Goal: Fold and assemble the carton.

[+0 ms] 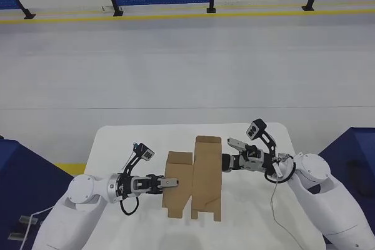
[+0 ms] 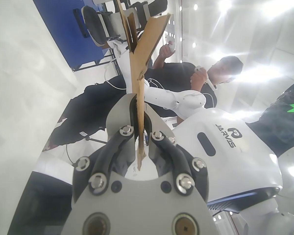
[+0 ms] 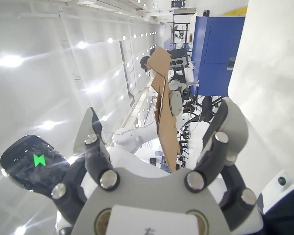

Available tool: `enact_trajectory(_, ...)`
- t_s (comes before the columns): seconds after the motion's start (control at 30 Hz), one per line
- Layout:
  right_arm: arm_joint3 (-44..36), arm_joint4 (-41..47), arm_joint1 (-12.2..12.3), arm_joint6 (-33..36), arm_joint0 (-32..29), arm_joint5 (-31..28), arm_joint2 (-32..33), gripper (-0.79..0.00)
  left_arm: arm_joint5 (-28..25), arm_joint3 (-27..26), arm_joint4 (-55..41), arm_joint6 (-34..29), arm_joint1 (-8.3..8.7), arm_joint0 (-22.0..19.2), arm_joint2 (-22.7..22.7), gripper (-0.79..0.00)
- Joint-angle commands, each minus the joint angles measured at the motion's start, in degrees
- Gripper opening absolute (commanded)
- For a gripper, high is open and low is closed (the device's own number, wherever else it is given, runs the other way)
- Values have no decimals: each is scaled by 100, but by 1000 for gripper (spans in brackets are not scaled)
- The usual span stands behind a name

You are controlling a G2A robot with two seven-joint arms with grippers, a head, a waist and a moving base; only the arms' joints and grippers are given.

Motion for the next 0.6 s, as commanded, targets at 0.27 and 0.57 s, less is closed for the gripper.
enact_trajectory(0.27, -20, 0, -7, -75, -14, 22, -13, -785, -12, -42, -4, -42, 2, 83, -27, -785)
enact_trajectory(0.57, -131, -22, -61, -261, -21, 62, -150, -785, -1, -27, -28, -79, -6, 82, -14, -785)
